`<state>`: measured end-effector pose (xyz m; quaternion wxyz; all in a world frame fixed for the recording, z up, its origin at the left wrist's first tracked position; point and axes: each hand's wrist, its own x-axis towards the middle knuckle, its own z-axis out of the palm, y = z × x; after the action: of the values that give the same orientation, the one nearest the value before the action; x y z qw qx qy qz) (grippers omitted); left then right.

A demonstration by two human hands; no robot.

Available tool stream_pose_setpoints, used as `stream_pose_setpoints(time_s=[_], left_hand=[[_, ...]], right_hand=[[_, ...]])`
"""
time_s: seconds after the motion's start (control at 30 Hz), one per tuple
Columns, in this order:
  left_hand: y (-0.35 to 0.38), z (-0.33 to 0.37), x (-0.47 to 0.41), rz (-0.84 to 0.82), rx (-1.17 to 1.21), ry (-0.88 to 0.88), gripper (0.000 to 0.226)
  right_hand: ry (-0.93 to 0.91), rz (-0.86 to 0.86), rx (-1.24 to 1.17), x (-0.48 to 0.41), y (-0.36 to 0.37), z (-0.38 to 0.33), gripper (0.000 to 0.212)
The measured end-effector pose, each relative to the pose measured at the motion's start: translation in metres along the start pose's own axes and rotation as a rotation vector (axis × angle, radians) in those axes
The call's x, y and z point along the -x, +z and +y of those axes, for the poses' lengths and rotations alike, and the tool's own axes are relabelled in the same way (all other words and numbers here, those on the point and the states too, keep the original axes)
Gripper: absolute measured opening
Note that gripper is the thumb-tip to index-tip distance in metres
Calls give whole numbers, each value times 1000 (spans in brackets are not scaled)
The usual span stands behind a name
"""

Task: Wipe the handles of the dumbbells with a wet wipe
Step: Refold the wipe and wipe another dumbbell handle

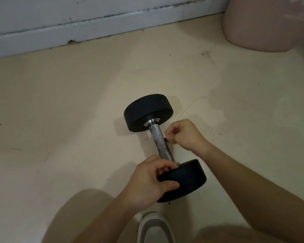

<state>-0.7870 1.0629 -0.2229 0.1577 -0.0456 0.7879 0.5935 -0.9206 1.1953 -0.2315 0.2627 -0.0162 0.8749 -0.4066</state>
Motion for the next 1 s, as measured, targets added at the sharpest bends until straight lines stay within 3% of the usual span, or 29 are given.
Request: stream_pose_setpoints(time_s=[0.1, 0.27, 0.47, 0.6, 0.7, 0.83, 0.9, 1.0], left_hand=[[3, 3, -3, 34, -18, 16, 44], [18, 14, -12, 53, -75, 79, 34], [29, 9, -17, -21, -367, 237, 56], [31, 3, -6, 18, -455, 349, 61], [30, -2, -2, 68, -518, 393, 56], [29, -8, 0, 113, -455, 325, 55], [32, -8, -2, 96, -431, 286, 55], [38, 1, -6, 101, -429, 367, 52]], right_hand=[[-72, -147, 120, 29, -4, 6, 8], [-167, 208, 140, -16, 9, -17, 12], [-90, 10, 297, 17, -18, 7, 14], [-145, 203, 112, -19, -16, -13, 16], [-120, 70, 238, -7, -22, -7, 15], [24, -184, 434, 35, -37, 8, 14], [-53, -99, 403, 21, -30, -4, 7], [-127, 150, 316, -4, -14, -24, 6]])
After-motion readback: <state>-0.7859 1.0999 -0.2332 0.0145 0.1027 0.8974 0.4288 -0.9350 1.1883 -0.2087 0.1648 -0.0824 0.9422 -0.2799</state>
